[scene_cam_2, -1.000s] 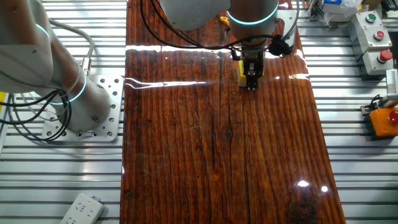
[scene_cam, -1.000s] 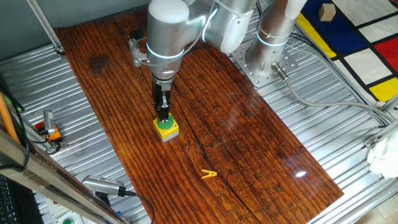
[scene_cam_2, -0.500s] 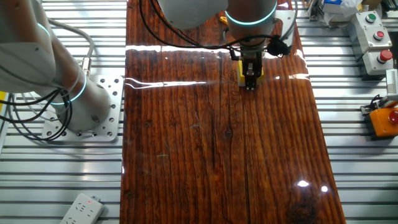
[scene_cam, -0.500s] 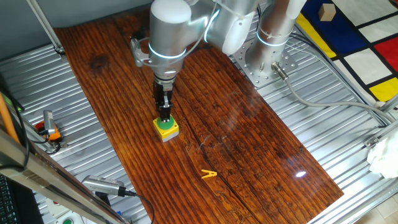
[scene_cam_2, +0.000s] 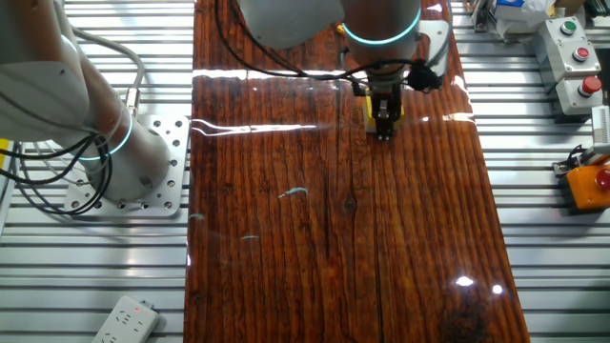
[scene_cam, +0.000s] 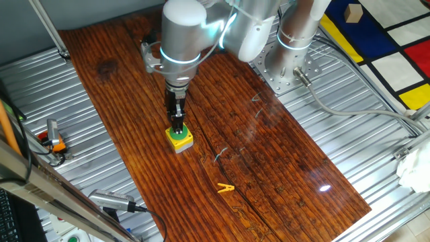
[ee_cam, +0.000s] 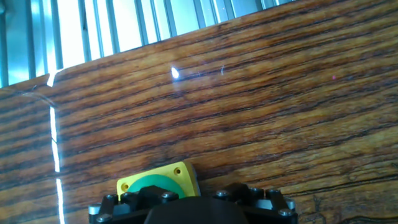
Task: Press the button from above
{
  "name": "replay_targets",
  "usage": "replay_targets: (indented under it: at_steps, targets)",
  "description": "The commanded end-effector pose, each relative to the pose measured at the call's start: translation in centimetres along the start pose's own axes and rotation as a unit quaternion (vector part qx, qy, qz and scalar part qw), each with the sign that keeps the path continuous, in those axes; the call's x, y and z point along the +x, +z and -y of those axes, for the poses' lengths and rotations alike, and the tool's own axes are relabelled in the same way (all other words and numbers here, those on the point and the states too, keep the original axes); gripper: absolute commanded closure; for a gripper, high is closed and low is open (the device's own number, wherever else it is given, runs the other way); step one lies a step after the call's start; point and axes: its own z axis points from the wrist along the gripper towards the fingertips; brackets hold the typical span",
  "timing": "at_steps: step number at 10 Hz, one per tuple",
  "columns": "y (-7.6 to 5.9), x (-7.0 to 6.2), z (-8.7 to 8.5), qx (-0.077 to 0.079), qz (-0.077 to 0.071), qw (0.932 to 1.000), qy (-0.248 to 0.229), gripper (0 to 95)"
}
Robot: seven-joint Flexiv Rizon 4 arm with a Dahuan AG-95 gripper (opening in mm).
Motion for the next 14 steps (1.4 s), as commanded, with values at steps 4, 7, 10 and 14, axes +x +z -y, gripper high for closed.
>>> replay_targets:
  at_steps: [4,7,10,14]
  targets:
    - [-3.7,-1.0,0.0,0.020,-0.001,0.9995,-0.023,38.0]
    - [-5.2,-1.3,0.0,0.028,-0.005,0.9993,-0.023,57.0]
    - [-6.1,-1.3,0.3,0.030,-0.009,0.9990,-0.032,76.0]
    - [-7.7,-1.9,2.3,0.032,-0.021,0.9979,-0.052,76.0]
